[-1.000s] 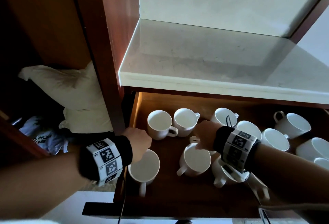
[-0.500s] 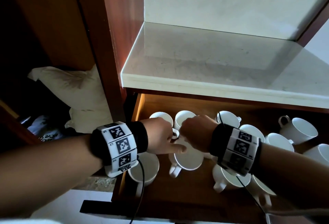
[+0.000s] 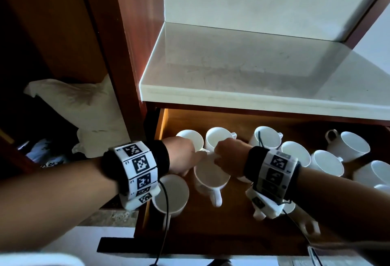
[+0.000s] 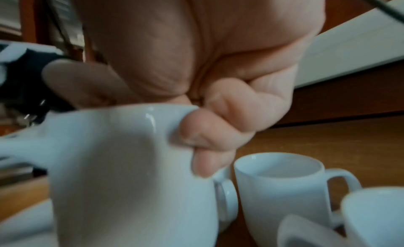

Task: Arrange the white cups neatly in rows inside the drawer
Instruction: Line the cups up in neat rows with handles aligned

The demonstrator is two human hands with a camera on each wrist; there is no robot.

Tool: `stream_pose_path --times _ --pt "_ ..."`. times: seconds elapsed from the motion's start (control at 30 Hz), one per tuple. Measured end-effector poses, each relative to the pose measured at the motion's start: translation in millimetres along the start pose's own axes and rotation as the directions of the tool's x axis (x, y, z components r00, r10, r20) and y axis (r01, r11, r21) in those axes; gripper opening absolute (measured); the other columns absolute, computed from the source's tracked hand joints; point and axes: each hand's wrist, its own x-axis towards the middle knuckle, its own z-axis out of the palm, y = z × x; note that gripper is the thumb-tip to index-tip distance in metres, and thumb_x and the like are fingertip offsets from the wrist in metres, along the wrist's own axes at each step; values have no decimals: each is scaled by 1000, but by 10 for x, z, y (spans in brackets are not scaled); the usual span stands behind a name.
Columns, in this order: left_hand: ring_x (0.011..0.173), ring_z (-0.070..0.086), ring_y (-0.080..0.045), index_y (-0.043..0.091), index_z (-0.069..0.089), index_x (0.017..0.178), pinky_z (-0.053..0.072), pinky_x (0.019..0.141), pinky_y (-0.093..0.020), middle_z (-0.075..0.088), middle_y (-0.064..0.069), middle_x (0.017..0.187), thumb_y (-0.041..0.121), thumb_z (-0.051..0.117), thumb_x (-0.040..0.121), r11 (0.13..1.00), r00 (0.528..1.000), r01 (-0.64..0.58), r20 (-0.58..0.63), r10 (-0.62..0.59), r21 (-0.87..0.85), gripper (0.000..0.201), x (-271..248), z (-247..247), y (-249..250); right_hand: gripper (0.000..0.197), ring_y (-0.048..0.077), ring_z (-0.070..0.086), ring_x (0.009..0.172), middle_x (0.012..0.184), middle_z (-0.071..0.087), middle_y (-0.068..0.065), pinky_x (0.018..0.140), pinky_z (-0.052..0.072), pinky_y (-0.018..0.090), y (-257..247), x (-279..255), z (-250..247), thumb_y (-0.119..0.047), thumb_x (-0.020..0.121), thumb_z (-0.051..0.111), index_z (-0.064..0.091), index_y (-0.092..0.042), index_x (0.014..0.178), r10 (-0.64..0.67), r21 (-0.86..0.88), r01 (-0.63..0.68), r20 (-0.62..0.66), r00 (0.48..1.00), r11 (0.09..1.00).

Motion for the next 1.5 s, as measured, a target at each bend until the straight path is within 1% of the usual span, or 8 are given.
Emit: stream_pose_path --times 0.1,0.37,0.6,1.0,1.1,1.17,1.33,1.5 --pt "71 65 -25 13 63 63 52 69 -35 69 -8 73 55 31 96 986 996 15 -85 -1 164 64 55 -9 -106 29 29 66 103 107 68 15 82 53 35 -119 68 133 -20 95 47 66 -2 108 12 -39 -9 70 997 999" --pt "64 60 -26 16 52 56 49 61 -34 62 -8 67 52 33 97 981 998 -17 -59 29 195 58 48 149 -292 24 24 70 94 100 73 11 65 47 26 -204 161 357 -15 90 54 72 -2 100 -9 -43 20 253 967 999" --pt "57 50 -21 15 51 56 38 54 -29 51 -4 58 51 35 97 970 999 -36 -32 45 242 57 35 146 -191 22 25 71 92 94 75 13 68 50 27 -219 114 409 -15 90 54 69 -1 81 -2 83 -21 266 964 996" --pt "51 42 -18 14 44 52 29 49 -26 44 -2 53 49 35 97 958 997 -42 -47 58 285 58 18 25 181 23 25 67 101 109 70 15 76 48 30 -225 -14 358 -19 92 57 67 1 97 -140 155 107 218 966 982" --pt "49 40 -16 15 44 52 30 48 -26 43 -2 52 48 37 97 958 996 -34 -72 57 285 57 0 -9 250 44 8 63 53 86 71 13 60 46 25 -35 -90 226 -34 94 54 48 -12 56 -143 220 102 179 973 970" --pt "46 39 -16 14 44 53 29 46 -25 42 -2 51 47 38 96 959 992 -16 -117 51 282 55 -20 -48 276 51 14 51 46 61 60 3 52 39 25 238 -131 142 -44 91 56 40 -17 51 -42 240 20 88 995 971" --pt "48 41 -15 13 48 55 27 45 -26 43 -2 51 49 40 97 937 992 -41 -94 78 348 56 47 -87 431 41 26 67 98 102 71 10 75 48 29 913 -417 213 -44 82 66 65 -5 94 118 -107 -99 185 976 989" --pt "66 55 -23 15 50 58 41 59 -30 52 -2 60 52 37 96 937 995 -100 7 103 335 54 230 -15 608 43 28 64 108 115 68 10 92 52 36 939 -428 602 -37 86 63 62 -7 117 101 -135 -61 310 945 989"
